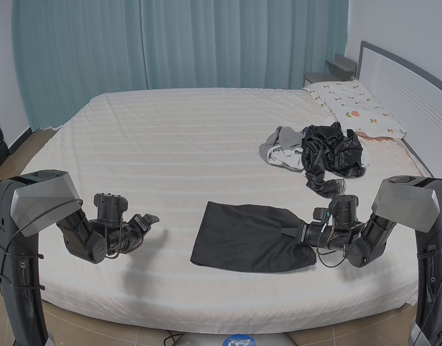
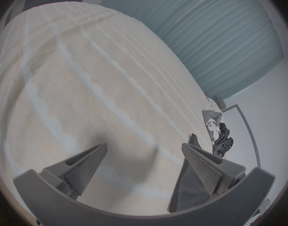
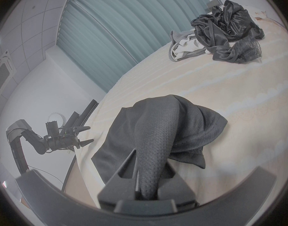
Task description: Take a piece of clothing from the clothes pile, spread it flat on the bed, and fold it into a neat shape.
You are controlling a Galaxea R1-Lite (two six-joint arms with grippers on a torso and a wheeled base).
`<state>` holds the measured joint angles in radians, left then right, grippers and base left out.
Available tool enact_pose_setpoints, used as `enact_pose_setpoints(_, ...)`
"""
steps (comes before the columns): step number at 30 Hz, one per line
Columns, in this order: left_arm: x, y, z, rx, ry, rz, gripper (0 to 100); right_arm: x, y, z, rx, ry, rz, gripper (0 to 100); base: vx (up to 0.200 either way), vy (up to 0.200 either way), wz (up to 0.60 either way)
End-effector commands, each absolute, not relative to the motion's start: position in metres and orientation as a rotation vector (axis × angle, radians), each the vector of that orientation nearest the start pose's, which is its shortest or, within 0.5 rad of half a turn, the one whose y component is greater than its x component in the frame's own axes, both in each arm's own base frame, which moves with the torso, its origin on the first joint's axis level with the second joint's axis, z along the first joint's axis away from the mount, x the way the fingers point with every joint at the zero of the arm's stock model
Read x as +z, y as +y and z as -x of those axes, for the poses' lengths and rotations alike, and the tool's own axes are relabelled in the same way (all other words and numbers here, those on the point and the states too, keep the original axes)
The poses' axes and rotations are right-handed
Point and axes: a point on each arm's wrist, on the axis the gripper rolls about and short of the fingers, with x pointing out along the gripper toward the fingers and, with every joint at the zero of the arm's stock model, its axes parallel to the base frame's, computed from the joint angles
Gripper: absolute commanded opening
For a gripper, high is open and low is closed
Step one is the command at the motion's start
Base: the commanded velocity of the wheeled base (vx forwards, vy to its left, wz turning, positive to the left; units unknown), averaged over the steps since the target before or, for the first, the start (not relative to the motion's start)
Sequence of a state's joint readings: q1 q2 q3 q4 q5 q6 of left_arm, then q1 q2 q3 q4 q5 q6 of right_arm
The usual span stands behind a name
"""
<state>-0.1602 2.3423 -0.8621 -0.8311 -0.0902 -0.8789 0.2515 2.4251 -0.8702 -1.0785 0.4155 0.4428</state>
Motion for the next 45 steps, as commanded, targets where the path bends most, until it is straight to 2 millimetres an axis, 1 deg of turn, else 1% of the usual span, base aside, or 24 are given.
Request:
enact_pose_setpoints(1,-0.015,-0.063,-0.376,0.059,0.714,0.819,100,-0.021,0.105,-0.383,0.537,0.607,-0.451,0,0.0,-0.2,0.0)
enact_pose_setpoints(10,-0.015,-0.064,-0.376,0.059,0.716,0.819,100,-0.017,0.105,-0.381,0.537,0.604,-0.451,0,0.0,-0.2,0.0)
enact_pose_setpoints(15,-0.015,-0.064,-0.376,0.058,0.714,0.819,100,-0.017,0.104,-0.379,0.534,0.61,-0.451,0,0.0,-0.2,0.0)
enact_pose_setpoints(17,-0.015,-0.064,-0.376,0.059,0.716,0.819,100,-0.018,0.1,-0.38,0.526,0.608,-0.451,0,0.0,-0.2,0.0)
enact_pose_setpoints(24,-0.015,-0.064,-0.376,0.059,0.716,0.819,100,-0.018,0.1,-0.381,0.528,0.604,-0.448,0,0.0,-0.2,0.0)
enact_pose_setpoints(31,-0.015,-0.064,-0.376,0.059,0.717,0.817,100,-0.023,0.103,-0.385,0.531,0.605,-0.447,0,0.0,-0.2,0.0)
enact_pose_setpoints(34,-0.015,-0.064,-0.376,0.059,0.717,0.817,100,-0.028,0.104,-0.385,0.533,0.616,-0.445,0,0.0,0.0,0.0)
enact_pose_setpoints(35,-0.015,-0.064,-0.376,0.059,0.717,0.817,100,-0.03,0.105,-0.384,0.533,0.62,-0.445,100,0.0,0.0,0.0)
enact_pose_setpoints(40,-0.015,-0.064,-0.376,0.059,0.717,0.817,100,-0.027,0.105,-0.384,0.537,0.607,-0.445,100,0.0,0.0,0.0)
enact_pose_setpoints(45,-0.015,-0.064,-0.376,0.058,0.716,0.817,100,-0.022,0.098,-0.383,0.506,0.61,-0.461,100,0.0,0.0,0.0)
